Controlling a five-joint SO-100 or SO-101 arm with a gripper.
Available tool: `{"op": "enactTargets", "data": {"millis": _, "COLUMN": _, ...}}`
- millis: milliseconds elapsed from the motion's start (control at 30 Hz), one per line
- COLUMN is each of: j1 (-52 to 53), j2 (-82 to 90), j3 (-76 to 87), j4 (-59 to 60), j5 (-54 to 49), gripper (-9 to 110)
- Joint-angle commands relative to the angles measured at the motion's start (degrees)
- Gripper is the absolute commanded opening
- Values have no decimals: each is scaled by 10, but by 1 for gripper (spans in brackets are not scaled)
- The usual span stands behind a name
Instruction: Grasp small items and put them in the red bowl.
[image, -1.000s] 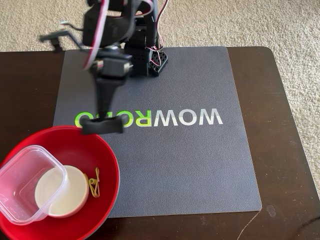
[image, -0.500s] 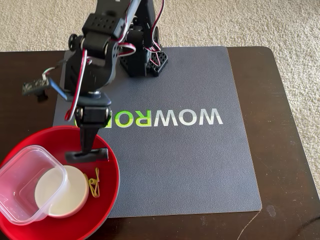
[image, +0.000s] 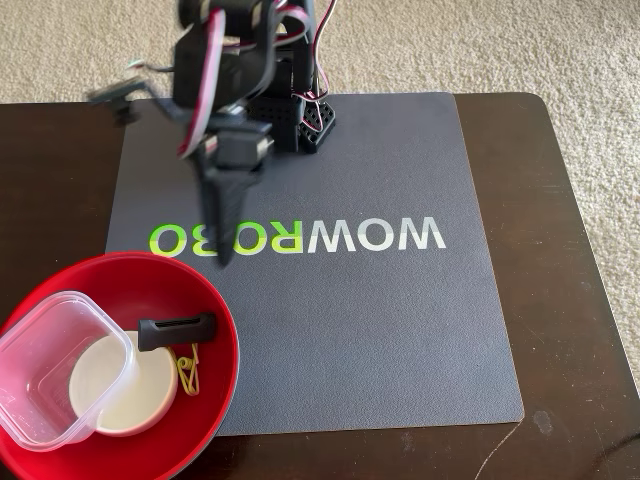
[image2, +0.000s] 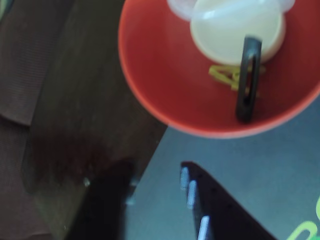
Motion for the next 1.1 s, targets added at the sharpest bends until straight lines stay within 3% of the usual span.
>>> {"op": "enactTargets", "data": {"millis": 0, "j1": -5, "j2": 115, "j3": 146, "j4": -61, "j5": -21, "gripper": 0}}
{"op": "enactTargets", "data": {"millis": 100, "j1": -19, "j2": 184, "j3": 266, "j4": -125, "j5": -41, "gripper": 0}}
{"op": "enactTargets", "data": {"millis": 400, "j1": -56, "j2": 218, "j3": 345, "j4": -106, "j5": -112, "gripper": 0}}
{"op": "enactTargets", "data": {"millis": 467, "j1": -69, "j2": 295, "j3": 400, "j4": -103, "j5": -125, "gripper": 0}}
{"op": "enactTargets", "data": {"millis": 567, "j1": -68, "j2": 550, "j3": 533, "j4": -49, "j5": -133, "gripper": 0}}
{"op": "enactTargets", "data": {"millis": 833, "j1": -9, "j2": 556, "j3": 576, "j4": -39, "j5": -213, "gripper": 0}}
{"op": "enactTargets", "data": {"millis": 1067, "j1": -3, "j2": 556, "j3": 577, "j4": -45, "j5": -218, "gripper": 0}}
